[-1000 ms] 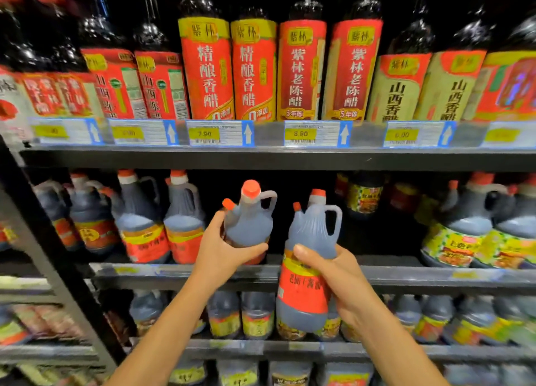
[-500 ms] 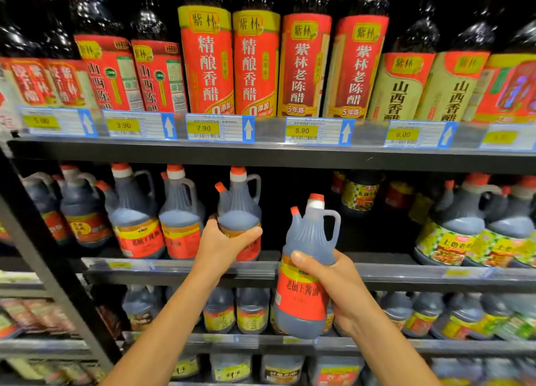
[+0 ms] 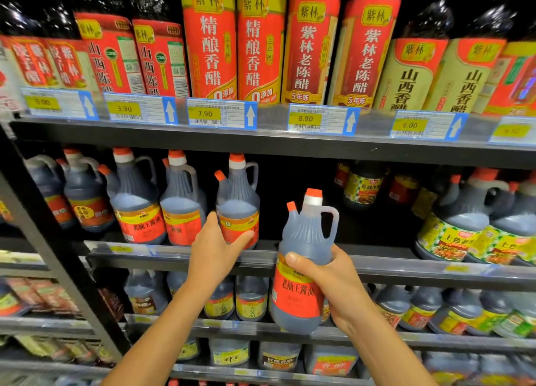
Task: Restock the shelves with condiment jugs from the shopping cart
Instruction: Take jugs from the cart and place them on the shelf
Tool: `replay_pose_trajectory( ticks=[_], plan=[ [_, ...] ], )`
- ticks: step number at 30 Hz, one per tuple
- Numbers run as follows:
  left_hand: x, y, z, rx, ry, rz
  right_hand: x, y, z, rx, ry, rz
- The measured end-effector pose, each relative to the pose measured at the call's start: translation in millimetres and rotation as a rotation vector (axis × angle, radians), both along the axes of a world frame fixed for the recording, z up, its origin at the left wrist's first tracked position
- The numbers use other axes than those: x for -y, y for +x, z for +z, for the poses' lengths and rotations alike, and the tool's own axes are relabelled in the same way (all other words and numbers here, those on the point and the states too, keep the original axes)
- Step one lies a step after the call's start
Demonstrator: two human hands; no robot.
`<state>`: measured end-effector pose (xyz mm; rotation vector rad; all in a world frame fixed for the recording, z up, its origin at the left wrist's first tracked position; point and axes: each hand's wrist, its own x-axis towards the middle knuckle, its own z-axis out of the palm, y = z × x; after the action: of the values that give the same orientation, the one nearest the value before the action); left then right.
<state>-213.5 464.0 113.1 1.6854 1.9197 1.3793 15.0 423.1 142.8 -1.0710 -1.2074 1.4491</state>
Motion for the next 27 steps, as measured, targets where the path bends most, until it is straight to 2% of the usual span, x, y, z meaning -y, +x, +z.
replay_pose_trajectory(
  ticks=[6, 9, 11, 19, 22, 27],
  plan=[
    [19.1, -10.7, -19.3, -0.503, 0.065, 0.148, -0.7, -2.8, 12.1, 0.044, 0.189, 0.026],
    [19.7, -16.6, -30.5, -0.741, 0.080, 0.124, -2.9, -5.2, 23.5, 0.083, 0.332, 0.045],
    [17.8, -22.3, -39.1, -0.824, 0.073, 0.084, -7.8, -7.4, 30.1, 0.143, 0.437, 0.044],
    [15.3, -28.3, -49.5, -0.728, 0.094, 0.037, -34.6, -19.9, 37.9, 0.296, 0.732, -0.041],
    [16.7, -27.6, -49.2, -0.716, 0.091, 0.034, -46.0, -24.8, 28.2, 0.323, 0.705, -0.103],
    [17.6, -26.2, -49.6, -0.725, 0.081, 0.043, -64.2, -29.3, 13.0, 0.316, 0.548, -0.204]
  ],
)
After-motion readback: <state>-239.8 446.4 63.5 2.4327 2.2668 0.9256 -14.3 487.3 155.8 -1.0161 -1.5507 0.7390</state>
